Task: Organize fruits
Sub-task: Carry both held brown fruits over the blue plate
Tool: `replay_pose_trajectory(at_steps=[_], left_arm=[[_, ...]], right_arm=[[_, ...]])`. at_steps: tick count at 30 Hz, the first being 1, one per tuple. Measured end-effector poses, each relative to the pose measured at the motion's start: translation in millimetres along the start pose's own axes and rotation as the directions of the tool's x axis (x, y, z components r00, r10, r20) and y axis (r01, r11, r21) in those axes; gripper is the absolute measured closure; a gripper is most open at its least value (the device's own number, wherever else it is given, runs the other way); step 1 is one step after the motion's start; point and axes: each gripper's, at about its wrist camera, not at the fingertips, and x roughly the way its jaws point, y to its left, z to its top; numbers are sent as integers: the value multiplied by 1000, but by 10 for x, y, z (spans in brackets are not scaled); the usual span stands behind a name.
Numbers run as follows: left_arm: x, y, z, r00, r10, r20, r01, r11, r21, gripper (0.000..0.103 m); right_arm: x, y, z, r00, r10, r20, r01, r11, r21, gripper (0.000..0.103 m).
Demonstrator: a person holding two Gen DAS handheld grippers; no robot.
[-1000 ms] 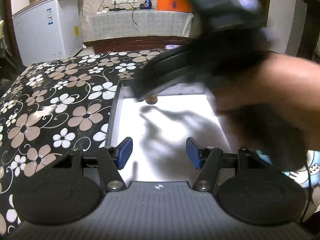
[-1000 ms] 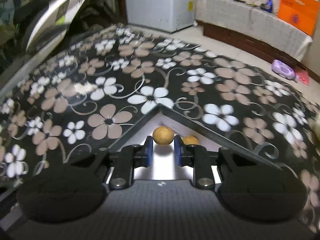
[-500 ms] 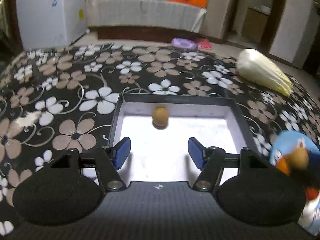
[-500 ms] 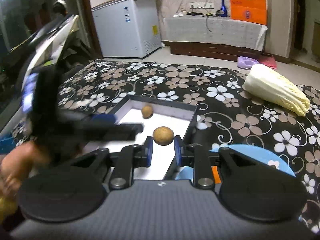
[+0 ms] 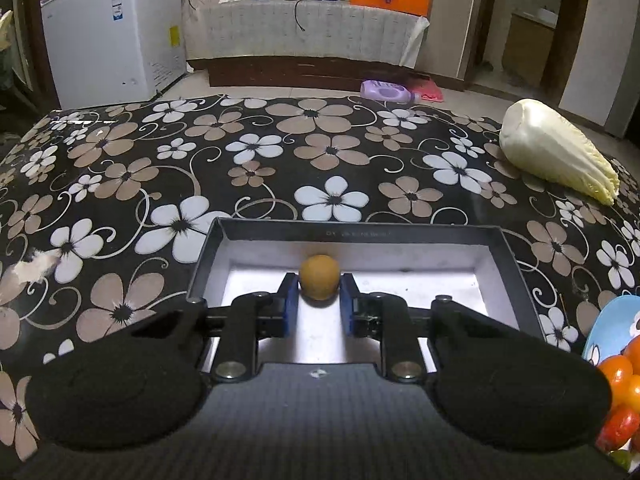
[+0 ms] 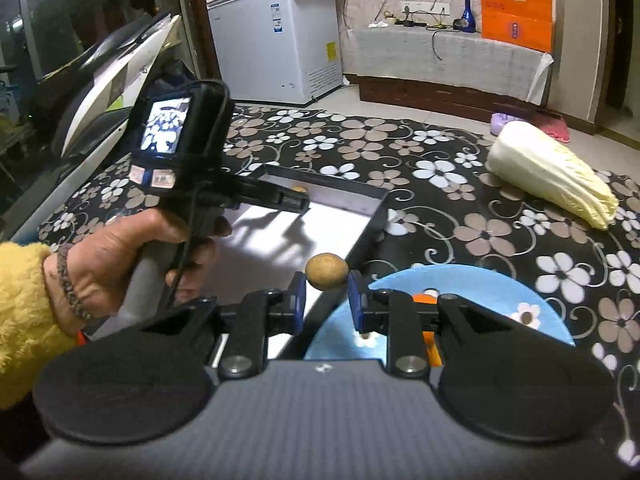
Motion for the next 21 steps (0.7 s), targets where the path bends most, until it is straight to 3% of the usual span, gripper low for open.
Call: replay_pose_trajectory(at_steps=[9, 21], left_arm=[[-412, -193, -82, 999, -2, 32, 1, 999, 50, 77], [-1087, -631, -182, 993, -79, 84, 71, 993, 92, 77]], right_arm=[[-105, -132, -61, 999, -39, -6, 39, 999, 13, 77], [-392, -171, -205, 996, -80, 28, 77, 994, 74, 77]])
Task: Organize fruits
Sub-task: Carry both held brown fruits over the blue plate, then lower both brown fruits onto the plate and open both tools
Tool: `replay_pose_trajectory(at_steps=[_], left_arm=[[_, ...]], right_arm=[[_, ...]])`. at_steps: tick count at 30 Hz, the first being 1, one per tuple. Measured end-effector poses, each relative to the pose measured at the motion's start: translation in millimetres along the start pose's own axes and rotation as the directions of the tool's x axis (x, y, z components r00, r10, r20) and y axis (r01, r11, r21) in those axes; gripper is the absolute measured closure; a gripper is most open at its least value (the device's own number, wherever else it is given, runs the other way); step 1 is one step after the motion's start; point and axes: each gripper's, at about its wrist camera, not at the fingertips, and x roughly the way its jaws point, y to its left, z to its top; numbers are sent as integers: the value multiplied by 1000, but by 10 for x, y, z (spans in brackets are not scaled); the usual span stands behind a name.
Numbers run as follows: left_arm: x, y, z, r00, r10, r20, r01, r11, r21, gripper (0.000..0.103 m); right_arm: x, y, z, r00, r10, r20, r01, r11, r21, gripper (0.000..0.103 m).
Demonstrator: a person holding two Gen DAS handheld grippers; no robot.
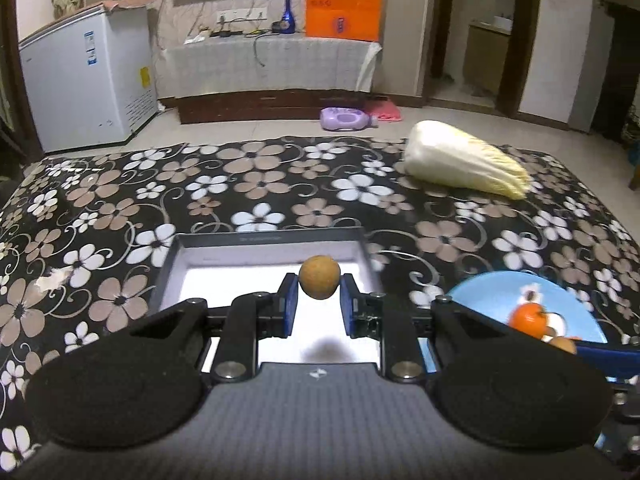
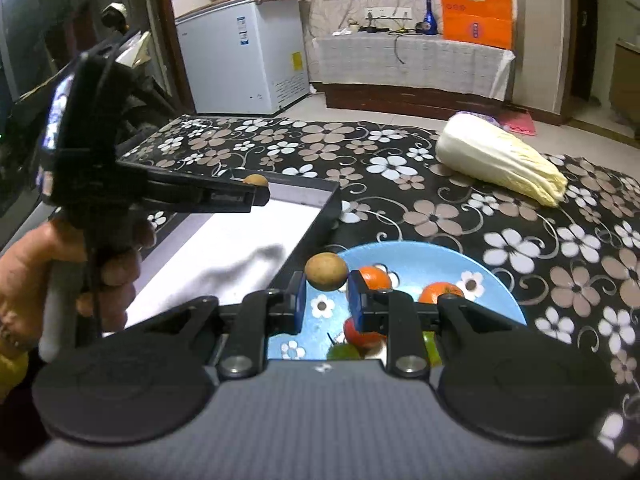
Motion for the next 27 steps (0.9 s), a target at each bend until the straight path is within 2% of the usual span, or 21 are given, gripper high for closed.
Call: replay_pose_trajectory(at_steps=[12, 16, 27], left_arm=[[-236, -540, -253, 993, -119, -28, 119, 993, 24, 77], [-241, -729, -366, 986, -159, -53, 162, 986, 48, 77], [-261, -1072, -596, 967, -234, -99, 244, 964, 105, 77]], right_arm=[[-199, -338, -257, 995, -102, -15, 103, 991, 85, 77], [-153, -491, -321, 988, -150, -44, 154, 984, 94, 77], [132, -680, -277, 980, -179, -87, 188, 976, 109, 77]])
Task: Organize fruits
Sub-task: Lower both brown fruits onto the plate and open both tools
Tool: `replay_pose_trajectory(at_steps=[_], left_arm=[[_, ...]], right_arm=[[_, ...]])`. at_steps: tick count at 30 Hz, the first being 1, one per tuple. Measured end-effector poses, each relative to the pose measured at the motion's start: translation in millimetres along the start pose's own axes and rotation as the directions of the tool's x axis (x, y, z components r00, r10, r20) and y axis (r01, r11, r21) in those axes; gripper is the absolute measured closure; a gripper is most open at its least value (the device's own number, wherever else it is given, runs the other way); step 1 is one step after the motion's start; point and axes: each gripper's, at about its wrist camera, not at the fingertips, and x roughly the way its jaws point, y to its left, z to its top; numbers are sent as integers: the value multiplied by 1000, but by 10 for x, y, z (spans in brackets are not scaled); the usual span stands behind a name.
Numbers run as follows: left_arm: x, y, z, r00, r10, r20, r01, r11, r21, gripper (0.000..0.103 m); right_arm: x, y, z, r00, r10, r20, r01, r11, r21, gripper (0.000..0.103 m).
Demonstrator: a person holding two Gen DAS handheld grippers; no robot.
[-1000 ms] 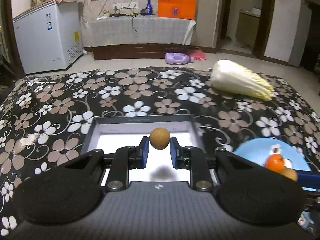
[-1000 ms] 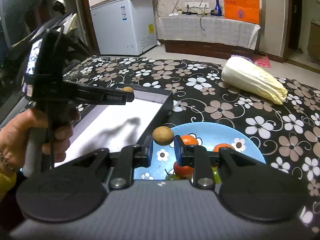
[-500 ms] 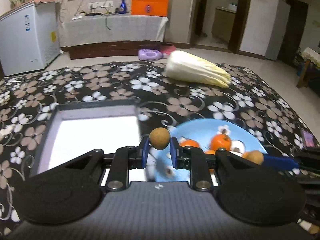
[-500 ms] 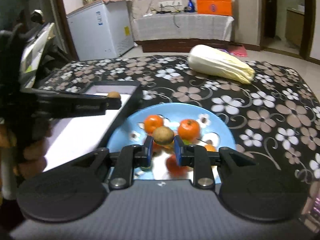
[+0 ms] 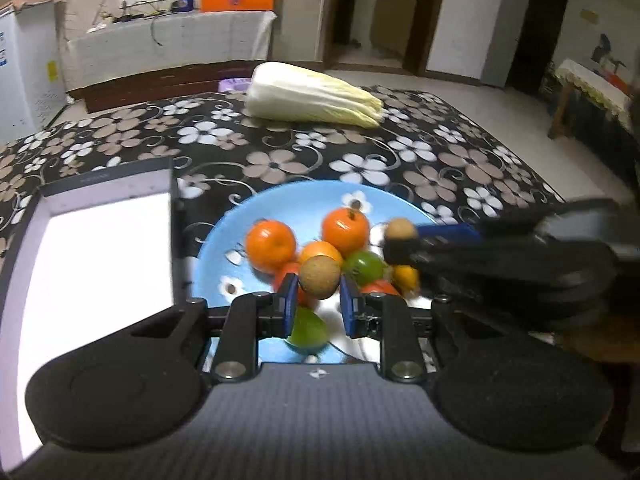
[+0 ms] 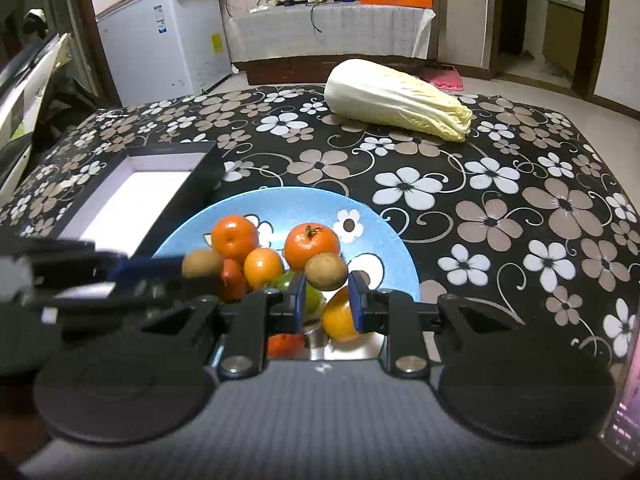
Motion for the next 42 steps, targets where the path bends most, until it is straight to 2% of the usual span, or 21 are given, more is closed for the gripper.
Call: replay_pose_trajectory(at_steps=[8, 19, 39, 42], left_arm=[[-29, -121, -100, 999, -51, -14, 52, 998, 20, 77], [44, -278, -244, 998, -22, -55, 26, 998, 64, 77], [46, -320, -284, 998, -14, -54, 18, 997, 76, 77], [34, -327, -291, 998, -9, -55, 14, 997, 77, 76]], right_arm=[[94, -45, 45, 1000, -26, 9, 25, 999, 29, 77], [112, 3, 43, 999, -32, 13, 31, 999, 22, 77], [97, 77, 34, 999, -32, 18, 32, 999, 17, 76], [46, 103, 28, 999, -31, 39, 30, 999, 19, 57]])
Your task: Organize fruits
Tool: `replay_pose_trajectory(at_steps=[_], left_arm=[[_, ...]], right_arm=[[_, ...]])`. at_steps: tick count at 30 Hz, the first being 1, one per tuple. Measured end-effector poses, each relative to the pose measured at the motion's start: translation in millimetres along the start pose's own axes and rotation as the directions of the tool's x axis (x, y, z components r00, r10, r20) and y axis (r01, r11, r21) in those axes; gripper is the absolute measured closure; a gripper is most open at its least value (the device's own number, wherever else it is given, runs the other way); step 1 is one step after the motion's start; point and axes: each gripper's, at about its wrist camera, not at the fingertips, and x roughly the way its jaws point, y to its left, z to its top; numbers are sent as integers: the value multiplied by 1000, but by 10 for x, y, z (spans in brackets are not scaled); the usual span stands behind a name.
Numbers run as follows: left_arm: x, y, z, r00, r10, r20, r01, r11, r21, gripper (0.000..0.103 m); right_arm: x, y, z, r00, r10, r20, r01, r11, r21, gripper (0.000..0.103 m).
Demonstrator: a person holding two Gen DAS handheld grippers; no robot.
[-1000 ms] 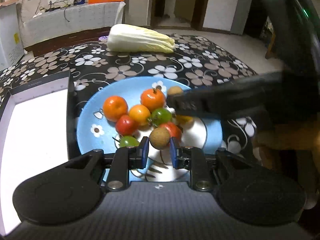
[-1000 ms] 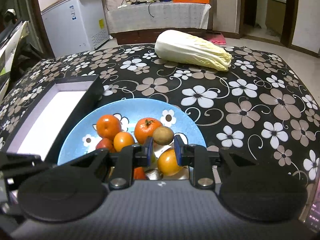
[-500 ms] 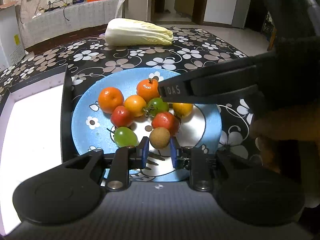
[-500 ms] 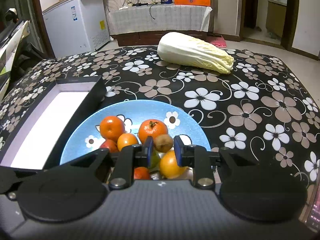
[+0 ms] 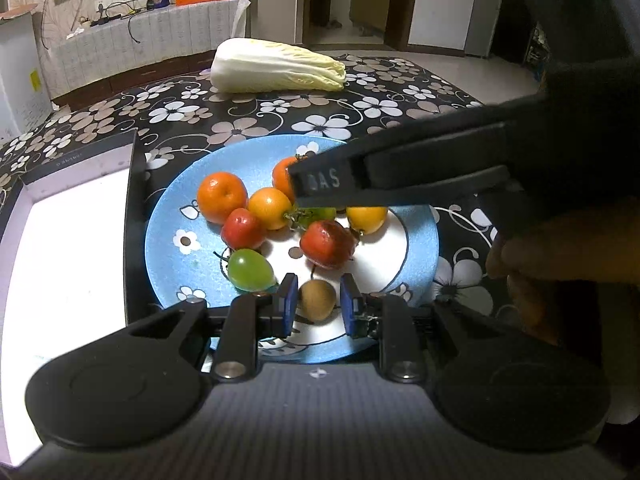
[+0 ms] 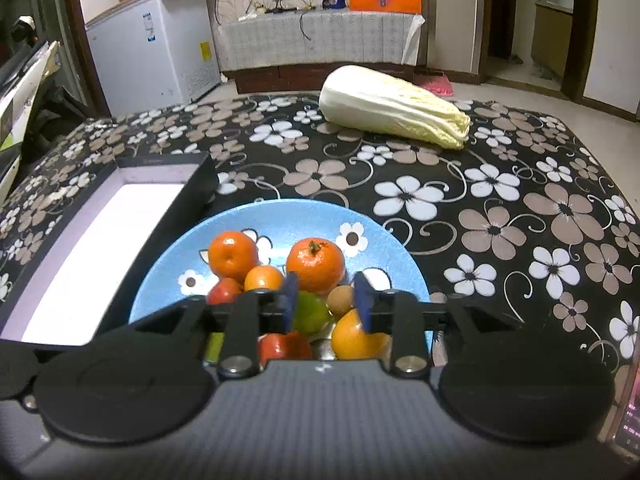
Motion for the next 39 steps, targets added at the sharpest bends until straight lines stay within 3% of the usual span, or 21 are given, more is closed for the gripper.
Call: replay_pose_trajectory(at_steps=[2, 7, 10, 17, 22, 29, 39], left_arm=[[6, -3, -8, 1000, 7, -6, -7, 1000, 0, 76], [-6, -10, -21, 1000, 24, -3, -24, 1000, 16, 75], [-15, -9, -31, 1000, 27, -1, -27, 999, 18, 63], [-39, 8, -43, 999, 44, 8, -44, 999, 24, 54], [-54, 37, -44, 998, 58, 8, -58, 998, 17, 51], [-77, 32, -53, 997, 74, 10, -74, 997, 15, 49], [-110, 25, -66, 994, 110, 16, -110, 994, 5, 33]], right_arm=[[-54, 18, -5, 1000, 0, 21, 0, 1000, -1, 51], [-156, 34, -16, 999, 12, 44, -12, 1000, 6, 50], [-248, 45, -31, 998, 24, 64, -24, 1000, 8, 50], [-448, 20, -65, 994, 32, 100, -37, 998, 52, 49], [-604, -72, -136, 993, 5, 114, -19, 992, 124, 39], [-783, -171, -304, 995, -50, 81, 32, 978, 204, 38], [-777, -114, -417, 996, -82, 18, 78, 982, 171, 37]])
